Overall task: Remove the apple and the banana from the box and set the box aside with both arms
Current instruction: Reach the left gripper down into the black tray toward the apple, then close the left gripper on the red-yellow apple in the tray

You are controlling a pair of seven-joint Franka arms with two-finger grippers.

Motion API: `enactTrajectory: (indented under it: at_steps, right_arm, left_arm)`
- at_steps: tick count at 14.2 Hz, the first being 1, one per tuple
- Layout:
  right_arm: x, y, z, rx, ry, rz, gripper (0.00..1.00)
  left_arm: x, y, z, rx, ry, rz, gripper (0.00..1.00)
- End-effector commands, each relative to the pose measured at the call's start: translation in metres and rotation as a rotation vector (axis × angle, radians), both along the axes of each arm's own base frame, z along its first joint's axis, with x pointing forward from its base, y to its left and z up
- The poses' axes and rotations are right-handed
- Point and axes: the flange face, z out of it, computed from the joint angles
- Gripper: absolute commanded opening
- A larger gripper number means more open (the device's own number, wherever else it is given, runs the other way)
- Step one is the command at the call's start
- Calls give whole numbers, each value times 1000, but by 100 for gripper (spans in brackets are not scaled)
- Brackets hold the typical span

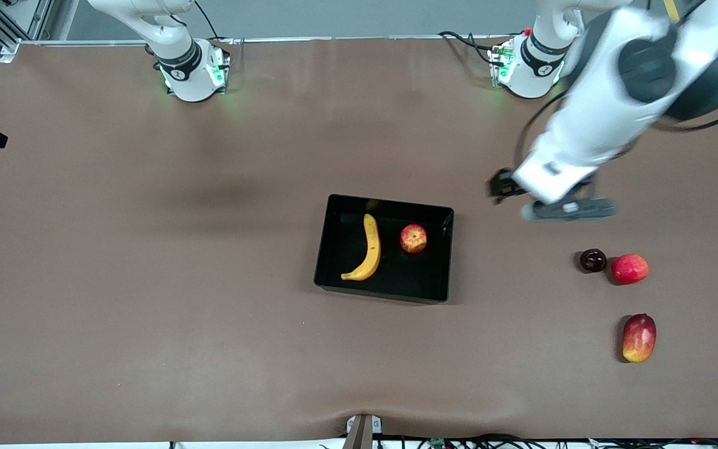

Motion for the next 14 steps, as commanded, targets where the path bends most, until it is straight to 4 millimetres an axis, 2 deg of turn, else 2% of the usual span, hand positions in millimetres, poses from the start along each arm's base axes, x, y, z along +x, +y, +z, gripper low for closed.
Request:
enactTrajectory:
  at_steps: [1, 3, 4, 6, 8, 10, 11, 14]
  right_arm:
    - [-2, 0, 5, 5, -8, -9, 100]
    - [-2, 1, 5, 5, -8, -7, 100]
    - [-2, 1, 5, 5, -8, -7, 100]
    - [-2, -1, 4, 5, -5, -10, 100]
    - [-2, -1, 5, 5, -7, -10, 100]
    - [-2, 1, 5, 5, -8, -7, 100]
    - [-2, 1, 5, 5, -8, -7, 100]
    - [-2, -2, 4, 5, -7, -13, 100]
  left_arm:
    - [6, -61, -56, 11, -23, 79, 100]
    - [10, -84, -103, 0, -24, 106, 100]
    - [2, -104, -125, 0, -13, 105, 100]
    - [4, -118, -160, -9, -23, 139, 100]
    - [-2, -134, -198, -10, -1, 145, 100]
    - [-3, -135, -231, -2, 21, 155, 100]
    - [-11, -138, -247, 23, 34, 136, 100]
    - [-27, -131, -278, 86, 62, 101, 100]
